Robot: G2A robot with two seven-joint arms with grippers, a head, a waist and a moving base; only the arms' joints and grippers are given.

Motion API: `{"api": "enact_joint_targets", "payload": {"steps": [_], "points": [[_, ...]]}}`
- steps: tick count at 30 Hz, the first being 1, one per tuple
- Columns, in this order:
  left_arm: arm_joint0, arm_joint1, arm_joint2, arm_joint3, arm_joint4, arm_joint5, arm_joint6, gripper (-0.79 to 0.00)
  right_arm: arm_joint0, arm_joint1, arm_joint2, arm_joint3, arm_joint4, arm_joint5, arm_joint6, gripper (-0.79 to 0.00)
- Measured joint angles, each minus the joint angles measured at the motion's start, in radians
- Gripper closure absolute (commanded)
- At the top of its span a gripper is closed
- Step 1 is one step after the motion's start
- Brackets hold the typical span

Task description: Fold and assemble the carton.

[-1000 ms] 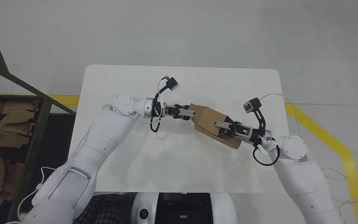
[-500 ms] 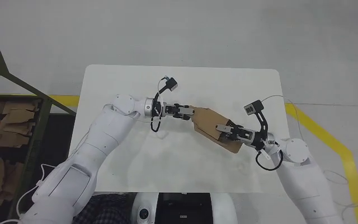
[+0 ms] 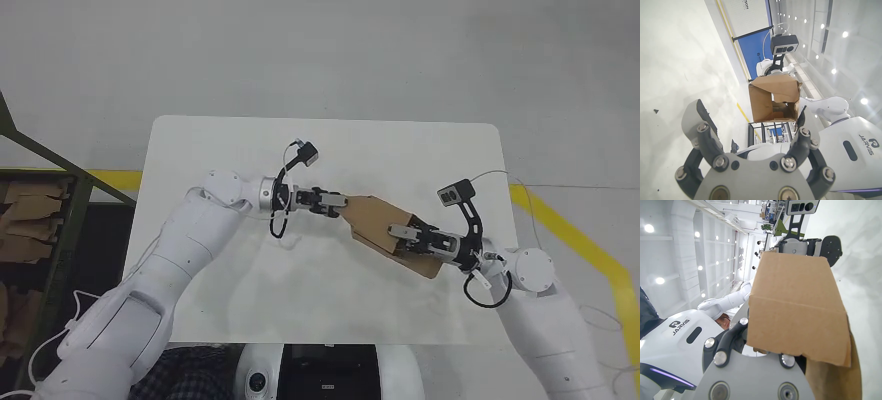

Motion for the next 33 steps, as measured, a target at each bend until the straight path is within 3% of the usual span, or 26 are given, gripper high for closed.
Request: {"api": "enact_joint_targets", "payload": {"steps": [33], "points": [[0.0, 0.003, 0.068, -0.03, -0.052, -0.019, 0.019, -0.785, 0.025, -0.003, -0.022, 0.016, 0.109, 0.012, 0.064, 0.0]]}}
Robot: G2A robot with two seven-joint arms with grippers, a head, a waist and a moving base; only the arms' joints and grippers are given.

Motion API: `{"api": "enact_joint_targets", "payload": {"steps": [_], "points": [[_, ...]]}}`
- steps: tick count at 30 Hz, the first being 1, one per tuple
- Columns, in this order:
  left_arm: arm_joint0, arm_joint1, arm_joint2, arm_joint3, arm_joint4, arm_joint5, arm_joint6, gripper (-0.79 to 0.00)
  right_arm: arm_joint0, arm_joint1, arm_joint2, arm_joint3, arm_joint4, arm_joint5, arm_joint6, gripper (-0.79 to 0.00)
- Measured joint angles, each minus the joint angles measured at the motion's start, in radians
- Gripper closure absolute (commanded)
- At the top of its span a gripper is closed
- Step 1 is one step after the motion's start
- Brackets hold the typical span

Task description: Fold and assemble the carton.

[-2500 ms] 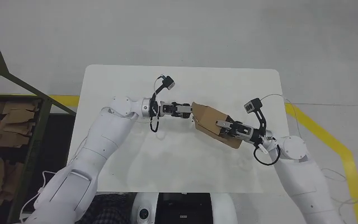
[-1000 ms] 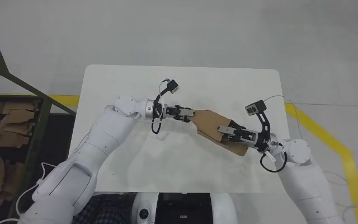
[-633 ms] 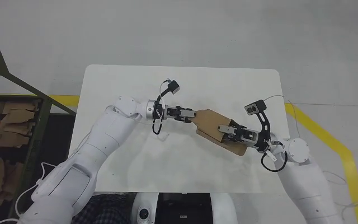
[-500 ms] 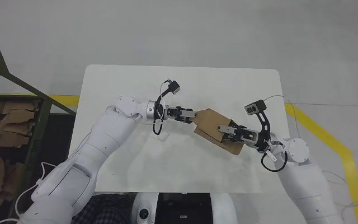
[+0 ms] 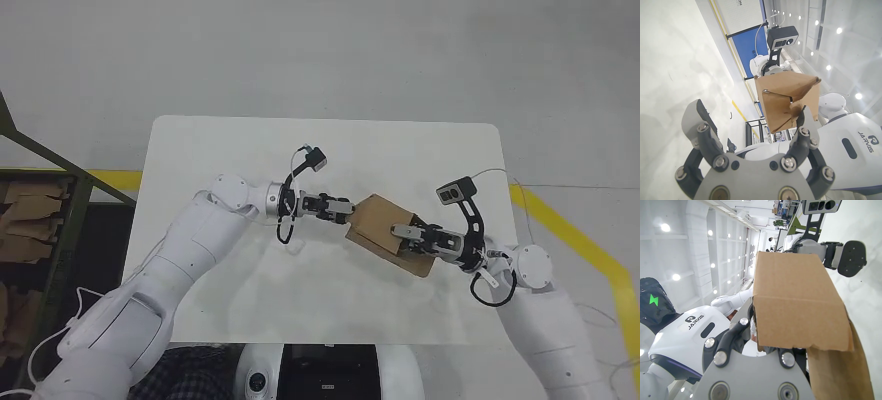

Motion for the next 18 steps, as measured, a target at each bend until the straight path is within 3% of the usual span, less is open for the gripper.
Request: {"api": "enact_joint_targets", "payload": {"steps": [18], "points": [[-0.007, -0.001, 0.044, -0.013, -0.013, -0.004, 0.004, -0.785, 0.043, -0.008, -0.042, 0.025, -0.002, 0.023, 0.002, 0.0]]}}
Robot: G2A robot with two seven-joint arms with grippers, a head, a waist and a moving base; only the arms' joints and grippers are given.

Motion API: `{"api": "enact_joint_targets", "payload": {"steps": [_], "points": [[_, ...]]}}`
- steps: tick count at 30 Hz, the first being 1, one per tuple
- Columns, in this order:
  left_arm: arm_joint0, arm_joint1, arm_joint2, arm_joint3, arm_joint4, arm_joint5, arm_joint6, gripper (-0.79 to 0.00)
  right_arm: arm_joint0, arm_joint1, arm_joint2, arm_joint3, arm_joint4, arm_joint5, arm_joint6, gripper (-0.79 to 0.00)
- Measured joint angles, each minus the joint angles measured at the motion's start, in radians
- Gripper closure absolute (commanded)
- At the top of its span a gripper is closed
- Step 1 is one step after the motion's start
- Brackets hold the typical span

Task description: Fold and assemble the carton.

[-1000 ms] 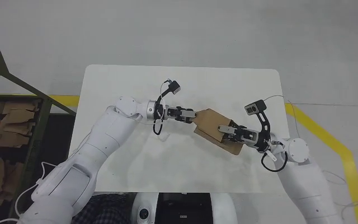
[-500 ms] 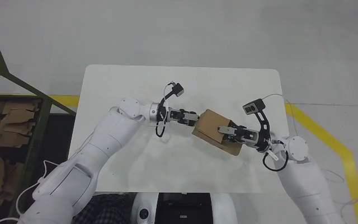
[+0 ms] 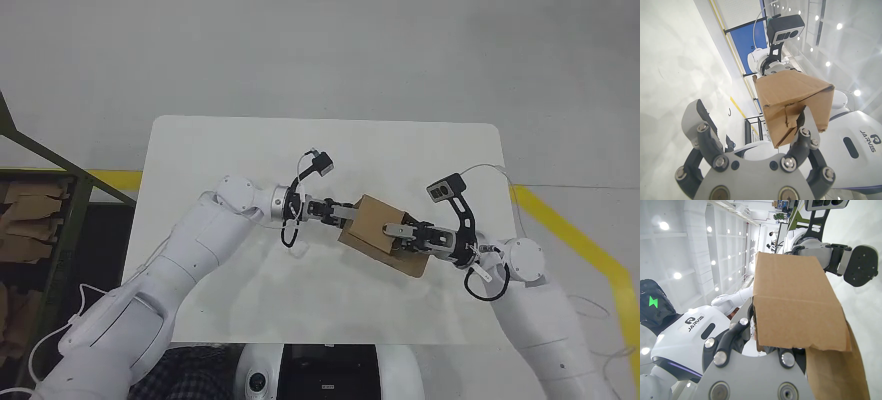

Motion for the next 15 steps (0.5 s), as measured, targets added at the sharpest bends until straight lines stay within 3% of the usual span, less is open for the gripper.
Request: {"api": "enact_joint_targets", "payload": {"steps": [15], "points": [[-0.007, 0.005, 0.018, -0.014, -0.005, -0.008, 0.008, -0.785, -0.004, -0.002, -0.004, 0.006, 0.005, -0.005, -0.006, 0.0]]}}
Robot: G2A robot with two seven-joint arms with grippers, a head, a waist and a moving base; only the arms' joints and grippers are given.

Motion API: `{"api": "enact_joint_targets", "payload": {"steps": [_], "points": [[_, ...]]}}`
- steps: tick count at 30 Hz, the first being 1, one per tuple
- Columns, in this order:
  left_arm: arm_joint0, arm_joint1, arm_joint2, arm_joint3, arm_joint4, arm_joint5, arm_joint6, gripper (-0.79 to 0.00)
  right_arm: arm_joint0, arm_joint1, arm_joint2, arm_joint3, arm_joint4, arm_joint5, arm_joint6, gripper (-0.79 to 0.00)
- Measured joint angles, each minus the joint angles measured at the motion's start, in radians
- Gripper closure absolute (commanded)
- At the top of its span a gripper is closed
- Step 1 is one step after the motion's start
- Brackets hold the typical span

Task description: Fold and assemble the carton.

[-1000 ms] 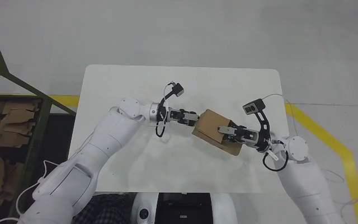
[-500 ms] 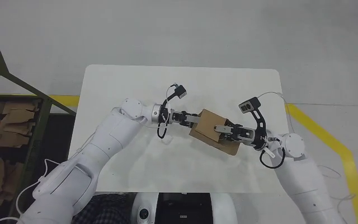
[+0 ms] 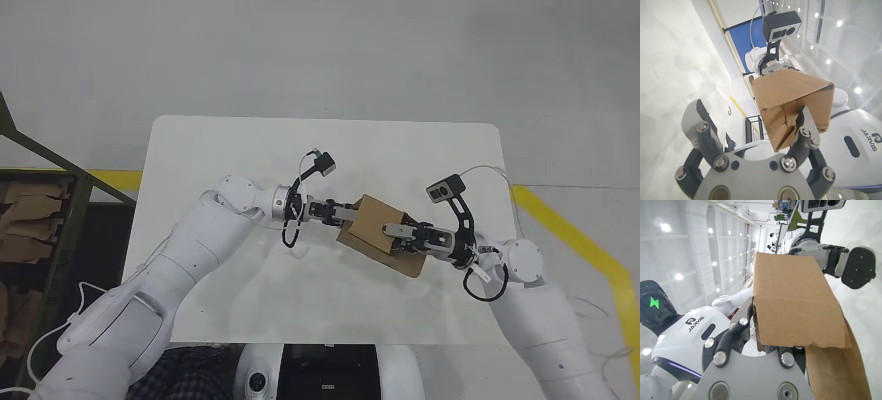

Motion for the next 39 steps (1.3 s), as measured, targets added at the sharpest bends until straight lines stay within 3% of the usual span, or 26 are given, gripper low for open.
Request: {"api": "enact_joint_targets", "payload": {"steps": [15, 24, 34, 39], "points": [[-0.001, 0.002, 0.011, 0.017, -0.016, -0.012, 0.012, -0.785, -0.002, -0.001, 0.0, 0.0, -0.004, -0.001, -0.001, 0.0], [0.018, 0.027, -0.036, 0.001, -0.025, -0.044, 0.044, -0.785, -0.003, 0.003, 0.012, 0.011, 0.005, 0.0, 0.049, 0.0], [0.05, 0.052, -0.056, -0.05, -0.021, -0.029, 0.029, -0.785, 0.045, 0.008, -0.01, 0.054, 0.003, 0.005, 0.231, 0.0], [0.059, 0.062, -0.058, -0.081, -0.012, -0.019, 0.019, -0.785, 0.082, 0.008, -0.022, 0.075, -0.001, 0.03, 0.262, 0.0]]}}
